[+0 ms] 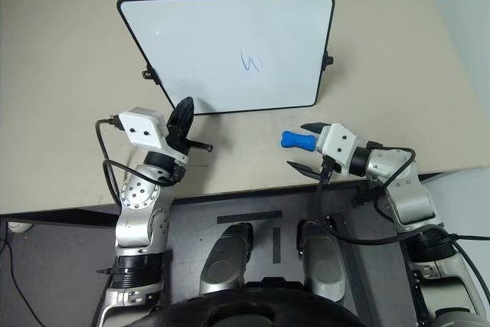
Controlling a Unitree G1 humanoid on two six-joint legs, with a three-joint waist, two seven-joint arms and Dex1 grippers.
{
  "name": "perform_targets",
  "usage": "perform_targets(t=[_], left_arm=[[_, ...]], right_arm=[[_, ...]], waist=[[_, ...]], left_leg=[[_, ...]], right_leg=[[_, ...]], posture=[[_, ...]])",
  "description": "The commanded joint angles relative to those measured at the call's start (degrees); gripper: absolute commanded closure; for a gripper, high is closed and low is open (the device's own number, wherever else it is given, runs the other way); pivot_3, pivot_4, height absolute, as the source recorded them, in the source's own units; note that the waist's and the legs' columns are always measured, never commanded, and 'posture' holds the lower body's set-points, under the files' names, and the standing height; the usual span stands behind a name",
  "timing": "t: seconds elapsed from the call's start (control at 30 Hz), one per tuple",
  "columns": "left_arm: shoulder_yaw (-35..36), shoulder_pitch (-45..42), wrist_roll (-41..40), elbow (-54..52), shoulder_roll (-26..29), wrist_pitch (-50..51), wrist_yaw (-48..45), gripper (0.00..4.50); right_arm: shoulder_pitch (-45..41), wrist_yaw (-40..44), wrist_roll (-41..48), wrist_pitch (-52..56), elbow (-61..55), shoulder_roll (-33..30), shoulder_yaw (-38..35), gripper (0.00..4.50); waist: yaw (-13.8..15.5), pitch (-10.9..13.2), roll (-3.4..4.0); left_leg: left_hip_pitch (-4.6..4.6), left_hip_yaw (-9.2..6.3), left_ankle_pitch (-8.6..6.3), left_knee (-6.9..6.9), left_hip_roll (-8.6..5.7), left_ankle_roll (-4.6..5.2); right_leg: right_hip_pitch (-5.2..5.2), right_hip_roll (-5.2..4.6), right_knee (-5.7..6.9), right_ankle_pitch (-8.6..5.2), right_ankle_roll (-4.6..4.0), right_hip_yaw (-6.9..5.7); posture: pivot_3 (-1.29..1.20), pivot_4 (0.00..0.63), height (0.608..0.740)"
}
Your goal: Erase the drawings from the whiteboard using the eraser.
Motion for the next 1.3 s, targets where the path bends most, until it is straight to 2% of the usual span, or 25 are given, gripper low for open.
perform_targets(t=[0.03, 0.43, 0.47, 0.53, 0.83, 0.9, 1.13, 1.3], left_arm=[[-0.7, -0.5, 0.1, -1.1, -0.6, -1.4, 0.2, 4.5], [-0.9, -0.3, 0.2, -0.9, -1.2, -1.7, 0.4, 4.5], [-0.9, -0.3, 0.2, -0.9, -1.2, -1.8, 0.4, 4.5], [-0.8, -0.2, 0.2, -0.9, -1.2, -1.9, 0.5, 4.5], [-0.9, -0.2, 0.3, -1.0, -1.2, -2.1, 1.1, 4.5], [-0.9, -0.4, 0.3, -0.9, -1.1, -2.1, 1.1, 4.5], [-0.9, -1.1, 0.3, -0.4, -1.0, -2.2, 1.1, 4.5], [-1.0, -1.8, 0.3, 0.2, -1.0, -2.3, 0.9, 4.5]], right_arm=[[-0.1, 1.5, 0.8, 1.1, -2.6, -0.8, 0.2, 0.02], [-1.4, 1.7, -0.3, 2.2, 1.5, 0.4, 0.8, 0.02], [-1.8, 1.5, -0.4, 2.2, 2.2, 0.7, 0.7, 0.19], [-2.5, 1.3, -0.8, 2.1, 3.5, 1.0, 0.7, 0.57], [-4.2, -0.5, -3.4, 0.1, 6.5, 1.8, 0.6, 3.86], [-4.6, -1.1, -4.2, -0.6, 7.1, 1.9, 0.6, 4.47], [-6.6, -2.2, -6.0, -4.2, 7.8, 2.5, 0.1, 4.47], [-11.8, -1.9, -5.3, -8.5, 5.1, 4.9, 0.1, 4.47]], waist=[[0.0, 0.0, 0.0], [0.0, 0.0, 0.0], [0.0, 0.0, 0.0], [0.0, 0.0, 0.0], [0.0, 0.0, 0.0], [0.0, 0.0, 0.0], [0.0, 0.0, 0.0], [-0.1, 0.0, 0.0]], left_leg=[[0.0, 0.0, 0.0, 0.0, 0.0, 0.0], [0.02, -0.01, 0.01, 0.02, 0.01, 0.0], [0.02, -0.01, 0.01, 0.03, 0.01, 0.0], [0.03, -0.05, 0.01, 0.03, 0.02, 0.0], [0.09, -0.18, 0.01, 0.03, 0.07, 0.0], [0.12, -0.18, 0.0, 0.03, 0.1, 0.0], [0.31, -0.19, 0.01, 0.03, 0.17, 0.01], [0.38, -0.16, 0.03, 0.02, 0.25, 0.03]], right_leg=[[0.0, 0.0, 0.0, 0.0, 0.0, 0.0], [0.05, 0.03, 0.0, 0.0, 0.0, 0.0], [0.05, 0.03, 0.0, 0.0, 0.0, 0.0], [0.05, 0.03, 0.0, 0.0, 0.0, 0.0], [0.07, 0.03, 0.01, 0.03, -0.05, 0.01], [0.08, 0.02, 0.01, 0.05, -0.08, 0.01], [0.22, 0.03, 0.0, -0.01, 0.02, 0.02], [0.23, 0.08, 0.01, -0.11, 0.18, 0.03]], posture=[[0.0, 0.15, 0.74], [0.0, 0.15, 0.74], [0.0, 0.15, 0.74], [0.0, 0.15, 0.74], [0.0, 0.15, 0.74], [0.0, 0.15, 0.74], [0.0, 0.15, 0.74], [0.0, 0.15, 0.74]])
